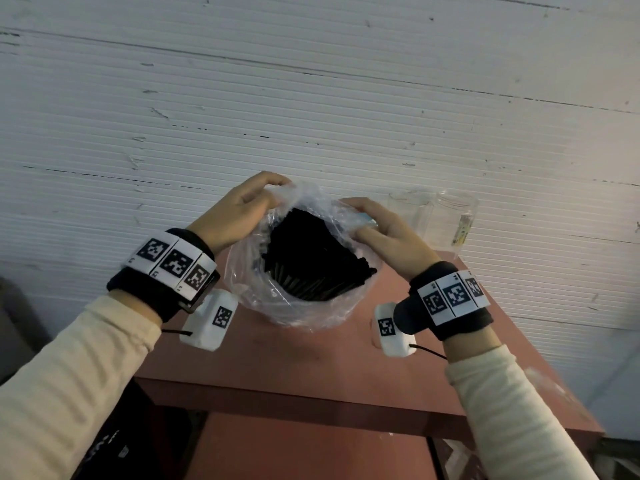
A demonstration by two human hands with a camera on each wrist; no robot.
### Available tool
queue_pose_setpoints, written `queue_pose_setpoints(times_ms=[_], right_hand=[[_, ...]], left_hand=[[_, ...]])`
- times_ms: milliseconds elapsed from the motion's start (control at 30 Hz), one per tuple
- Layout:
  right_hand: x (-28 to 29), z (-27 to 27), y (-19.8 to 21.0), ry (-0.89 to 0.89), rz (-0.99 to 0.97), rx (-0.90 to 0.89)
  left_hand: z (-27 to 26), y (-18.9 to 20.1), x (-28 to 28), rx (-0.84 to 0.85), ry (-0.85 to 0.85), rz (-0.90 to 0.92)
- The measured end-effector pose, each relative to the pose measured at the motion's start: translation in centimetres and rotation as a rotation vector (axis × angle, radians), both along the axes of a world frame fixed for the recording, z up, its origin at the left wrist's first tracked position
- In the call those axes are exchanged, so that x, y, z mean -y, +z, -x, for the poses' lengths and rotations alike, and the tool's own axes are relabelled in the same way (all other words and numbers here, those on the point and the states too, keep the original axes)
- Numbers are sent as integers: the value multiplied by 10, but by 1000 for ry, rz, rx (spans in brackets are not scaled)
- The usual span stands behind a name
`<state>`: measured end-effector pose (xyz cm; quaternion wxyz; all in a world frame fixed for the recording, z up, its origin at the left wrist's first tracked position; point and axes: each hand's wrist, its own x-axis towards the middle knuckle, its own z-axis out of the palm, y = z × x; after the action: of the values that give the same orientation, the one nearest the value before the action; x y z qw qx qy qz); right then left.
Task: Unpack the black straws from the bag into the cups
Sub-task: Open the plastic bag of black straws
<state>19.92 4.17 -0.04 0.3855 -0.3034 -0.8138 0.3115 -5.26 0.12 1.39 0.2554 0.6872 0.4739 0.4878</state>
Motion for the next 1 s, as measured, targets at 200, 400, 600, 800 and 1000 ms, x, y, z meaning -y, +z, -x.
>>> queue_pose_setpoints(times_ms=[200,400,600,800,1000], right_hand=[[-2,7,8,-44,-140,77],[-15,15,15,-11,-52,80],[-36,27,16,-95,88,121],[-37,23,6,-87,114,103],[-18,-2,8,-2,171,-38]], left_hand=[[-4,9,9,-62,-39,-47],[-1,11,8,-63,-126,30],[4,5,-6,21,-12,140],[6,-4,-10,81,-36,139],[4,-14,-17,120,30,152]])
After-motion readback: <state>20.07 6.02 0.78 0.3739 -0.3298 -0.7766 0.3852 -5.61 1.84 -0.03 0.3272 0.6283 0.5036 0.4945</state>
